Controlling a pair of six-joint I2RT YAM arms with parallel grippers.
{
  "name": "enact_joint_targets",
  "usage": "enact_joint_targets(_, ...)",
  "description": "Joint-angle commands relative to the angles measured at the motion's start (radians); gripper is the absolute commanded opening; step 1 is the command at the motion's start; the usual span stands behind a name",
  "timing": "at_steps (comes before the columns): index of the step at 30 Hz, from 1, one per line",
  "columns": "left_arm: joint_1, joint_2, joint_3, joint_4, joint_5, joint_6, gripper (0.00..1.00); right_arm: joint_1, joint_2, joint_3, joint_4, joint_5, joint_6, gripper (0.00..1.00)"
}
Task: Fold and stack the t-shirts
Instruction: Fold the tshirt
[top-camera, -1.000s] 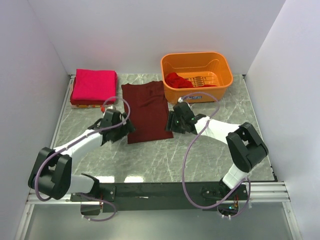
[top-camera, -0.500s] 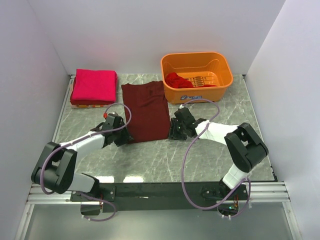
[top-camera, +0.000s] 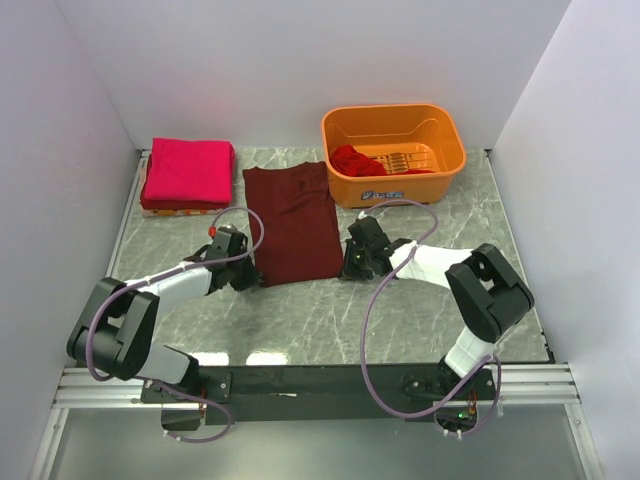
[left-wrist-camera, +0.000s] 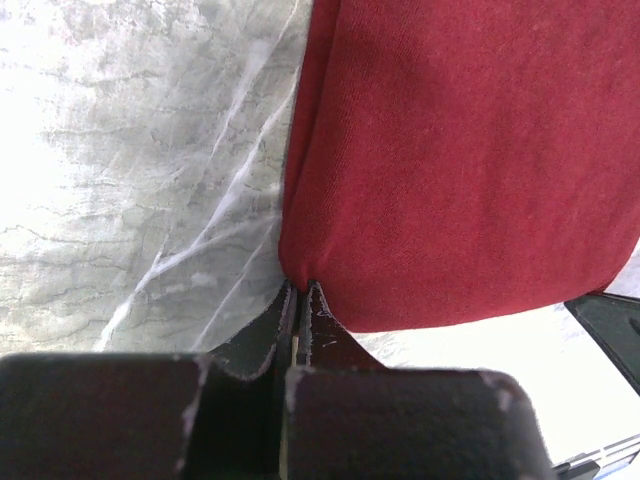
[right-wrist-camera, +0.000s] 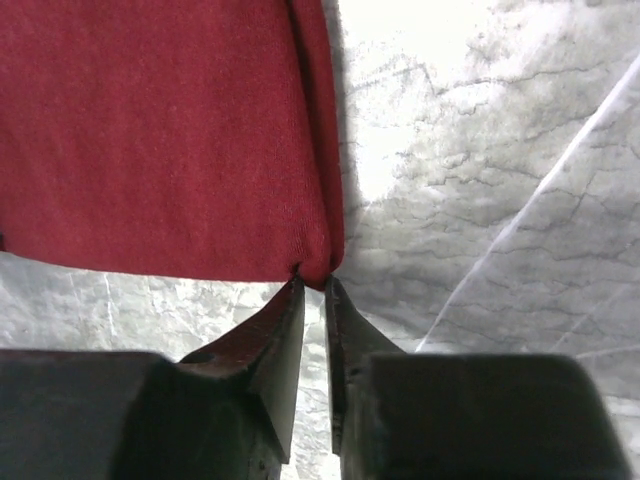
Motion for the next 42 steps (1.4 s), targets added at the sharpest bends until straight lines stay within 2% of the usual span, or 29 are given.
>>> enact_joint_targets(1, -0.006, -0.007, -0.031, -0.016, -0.041, 0.005, 0.01, -0.002, 0.011, -0.022, 0.083, 0.004, 0.0, 0.18)
enact_joint_targets(2, -0.007, -0.012, -0.037, -0.012, -0.043, 0.006, 0.01, -0.002, 0.02, -0.023, 0.092, 0.007, -0.005, 0.14)
enact_joint_targets(4, -0.009, -0.02, -0.043, -0.005, -0.05, 0.005, 0.01, 0.0, 0.028, -0.023, 0.115, 0.021, -0.008, 0.13)
enact_joint_targets(7, -0.009, 0.002, -0.036, -0.002, -0.051, 0.006, 0.01, 0.001, 0.042, -0.022, 0.121, 0.041, -0.017, 0.0)
enact_joint_targets(12, -0.013, -0.006, -0.054, 0.02, -0.034, 0.002, 0.01, 0.017, 0.004, -0.054, 0.12, 0.029, -0.039, 0.0)
enact_joint_targets(17, -0.05, -0.07, -0.099, -0.063, -0.041, -0.027, 0.01, 0.05, -0.105, -0.138, 0.063, 0.015, -0.051, 0.0)
enact_joint_targets(24, -0.191, -0.326, -0.157, -0.322, -0.089, -0.165, 0.01, 0.199, -0.283, -0.267, -0.062, -0.016, 0.001, 0.0)
enact_joint_targets(27, -0.24, -0.448, -0.188, -0.413, -0.063, -0.242, 0.01, 0.274, -0.375, -0.299, -0.132, -0.046, 0.064, 0.0)
enact_joint_targets(31, -0.369, -0.596, -0.22, -0.509, 0.002, -0.368, 0.01, 0.351, -0.521, -0.364, -0.217, -0.088, 0.139, 0.0)
enact_joint_targets(33, -0.4, -0.657, -0.203, -0.606, -0.005, -0.432, 0.01, 0.365, -0.607, -0.373, -0.271, -0.088, 0.168, 0.0)
enact_joint_targets(36, -0.424, -0.719, -0.156, -0.669, -0.014, -0.456, 0.01, 0.365, -0.691, -0.359, -0.316, -0.054, 0.179, 0.0)
enact_joint_targets(42, -0.424, -0.713, -0.039, -0.6, -0.054, -0.401, 0.01, 0.331, -0.693, -0.206, -0.372, 0.073, 0.092, 0.0)
